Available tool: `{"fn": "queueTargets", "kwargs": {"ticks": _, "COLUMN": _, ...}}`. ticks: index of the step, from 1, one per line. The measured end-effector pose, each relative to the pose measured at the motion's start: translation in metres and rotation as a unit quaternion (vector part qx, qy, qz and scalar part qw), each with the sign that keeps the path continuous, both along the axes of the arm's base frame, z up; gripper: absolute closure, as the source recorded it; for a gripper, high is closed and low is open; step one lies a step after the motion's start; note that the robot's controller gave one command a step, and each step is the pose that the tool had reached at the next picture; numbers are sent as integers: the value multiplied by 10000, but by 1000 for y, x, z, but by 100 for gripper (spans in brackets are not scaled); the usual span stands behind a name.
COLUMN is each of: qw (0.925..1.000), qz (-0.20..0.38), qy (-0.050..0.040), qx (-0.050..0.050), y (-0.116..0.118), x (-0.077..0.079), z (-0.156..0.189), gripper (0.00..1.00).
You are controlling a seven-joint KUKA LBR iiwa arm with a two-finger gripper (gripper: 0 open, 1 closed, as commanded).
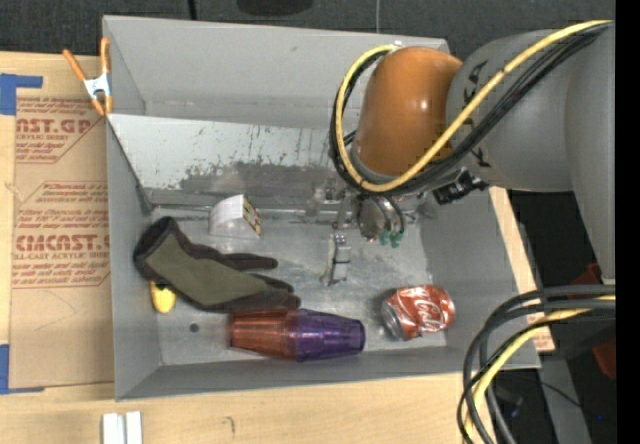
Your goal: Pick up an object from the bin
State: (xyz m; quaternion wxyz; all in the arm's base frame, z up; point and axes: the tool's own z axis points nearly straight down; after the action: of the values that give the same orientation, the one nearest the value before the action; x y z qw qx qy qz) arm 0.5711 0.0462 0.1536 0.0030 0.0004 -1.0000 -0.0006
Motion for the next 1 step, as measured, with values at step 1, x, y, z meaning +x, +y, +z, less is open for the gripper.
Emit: {"fn": "queueTargets", "kwargs": {"ticks": 1, "qw": 10000, "qz": 0, "qy": -38, "qx": 1, "y": 0, "x": 2, "z": 5, "gripper": 0}}
